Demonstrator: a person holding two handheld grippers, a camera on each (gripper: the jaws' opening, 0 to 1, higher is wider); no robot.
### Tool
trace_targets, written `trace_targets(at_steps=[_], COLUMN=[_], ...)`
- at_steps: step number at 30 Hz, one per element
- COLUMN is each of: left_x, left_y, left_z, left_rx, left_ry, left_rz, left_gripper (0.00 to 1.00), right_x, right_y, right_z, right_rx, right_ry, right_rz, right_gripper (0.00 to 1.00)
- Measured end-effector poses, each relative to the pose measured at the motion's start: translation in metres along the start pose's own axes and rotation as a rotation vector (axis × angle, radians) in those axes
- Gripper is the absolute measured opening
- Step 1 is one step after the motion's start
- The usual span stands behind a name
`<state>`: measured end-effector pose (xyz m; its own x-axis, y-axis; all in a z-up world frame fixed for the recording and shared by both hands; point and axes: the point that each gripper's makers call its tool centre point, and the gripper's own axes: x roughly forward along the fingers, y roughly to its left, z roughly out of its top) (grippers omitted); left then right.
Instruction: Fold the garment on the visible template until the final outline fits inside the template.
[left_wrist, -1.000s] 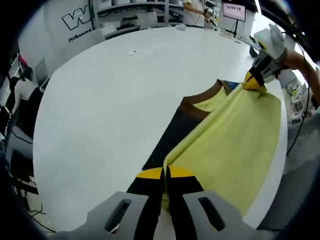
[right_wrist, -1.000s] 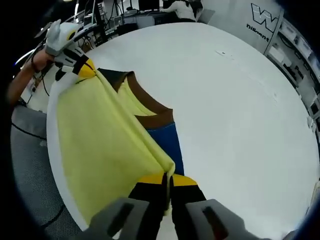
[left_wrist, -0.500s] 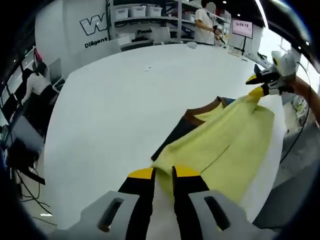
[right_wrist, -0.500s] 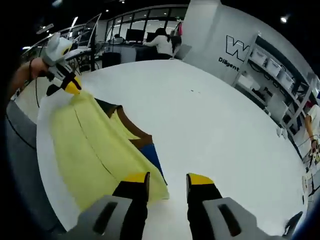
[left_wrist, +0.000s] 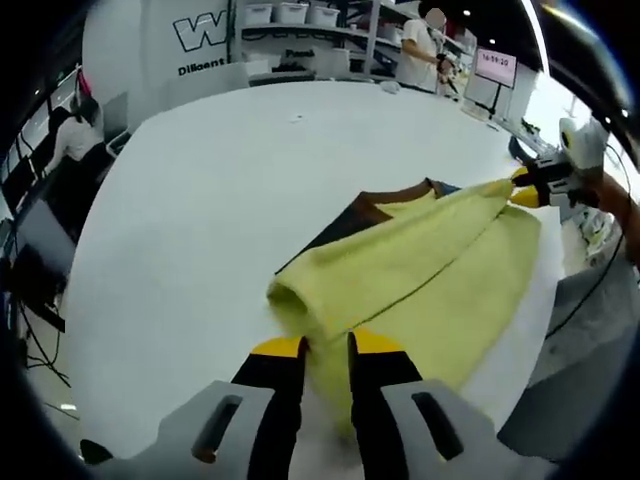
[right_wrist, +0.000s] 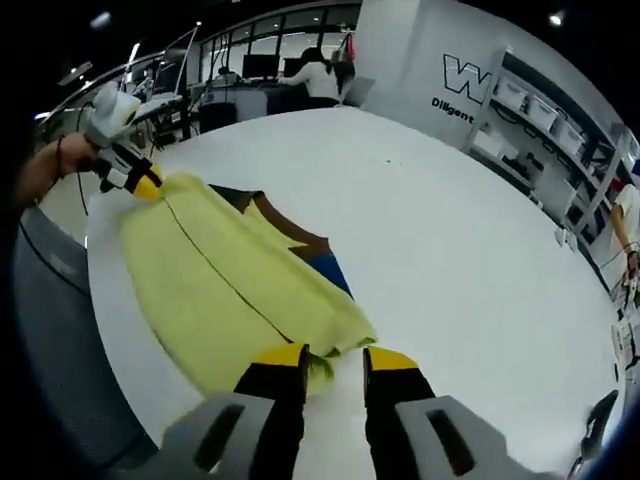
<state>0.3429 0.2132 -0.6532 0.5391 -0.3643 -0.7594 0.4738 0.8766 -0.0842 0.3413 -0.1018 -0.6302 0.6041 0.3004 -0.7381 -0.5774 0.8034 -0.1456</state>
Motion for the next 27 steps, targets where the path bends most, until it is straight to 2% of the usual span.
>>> trace_targets(at_steps=[5, 7, 9, 11, 12, 14, 18, 21, 22, 24, 27], left_x=[0.004, 0.004, 0.003, 0.001, -0.001, -0.004, -0.006, -0.005, -0.005, -0.004, 0.002], left_y=[0.000, 0.000, 0.002, -0.002, -0.001, -0.002, 0.003, 0.012, 0.016, 0.024, 0.038], left_z=[0.001, 0.002, 0.004, 0.006, 0.013, 0.018, 0.037, 0.048, 0.055, 0.065, 0.067], left_rx=[-0.021, -0.028, -0.065, -0.113, -0.148, -0.169, -0.200, -0.257, -0.279, -0.335, -0.406], left_ry=[-0.005, -0.008, -0.010, -0.012, -0.050, -0.062, -0.108, -0.130, -0.160, -0.202, -0.212], left_rz=[-0.005, -0.009, -0.007, -0.036, -0.044, -0.069, -0.096, -0.103, -0.098, -0.086, -0.057], left_gripper=[0.04, 0.02, 0.00, 0.00, 0.00, 0.00, 0.00, 0.00, 0.00, 0.00, 0.00], right_x=[0.004, 0.004, 0.004, 0.002, 0.001, 0.000, 0.001, 0.003, 0.004, 0.008, 0.015], right_y=[-0.002, -0.002, -0.002, -0.004, -0.005, -0.008, -0.016, -0.022, -0.024, -0.033, -0.044], right_z=[0.000, 0.002, 0.003, 0.007, 0.009, 0.017, 0.023, 0.028, 0.030, 0.034, 0.036], right_rx=[0.094, 0.148, 0.147, 0.151, 0.162, 0.196, 0.193, 0.200, 0.200, 0.278, 0.295], right_ry=[-0.011, -0.017, -0.017, -0.027, -0.035, -0.064, -0.066, -0.074, -0.077, -0.085, -0.084], right_rz=[0.006, 0.012, 0.013, 0.003, 0.002, 0.009, -0.003, -0.010, -0.009, -0.038, -0.059], right_gripper=[0.00, 0.00, 0.00, 0.00, 0.00, 0.00, 0.00, 0.00, 0.00, 0.00, 0.00])
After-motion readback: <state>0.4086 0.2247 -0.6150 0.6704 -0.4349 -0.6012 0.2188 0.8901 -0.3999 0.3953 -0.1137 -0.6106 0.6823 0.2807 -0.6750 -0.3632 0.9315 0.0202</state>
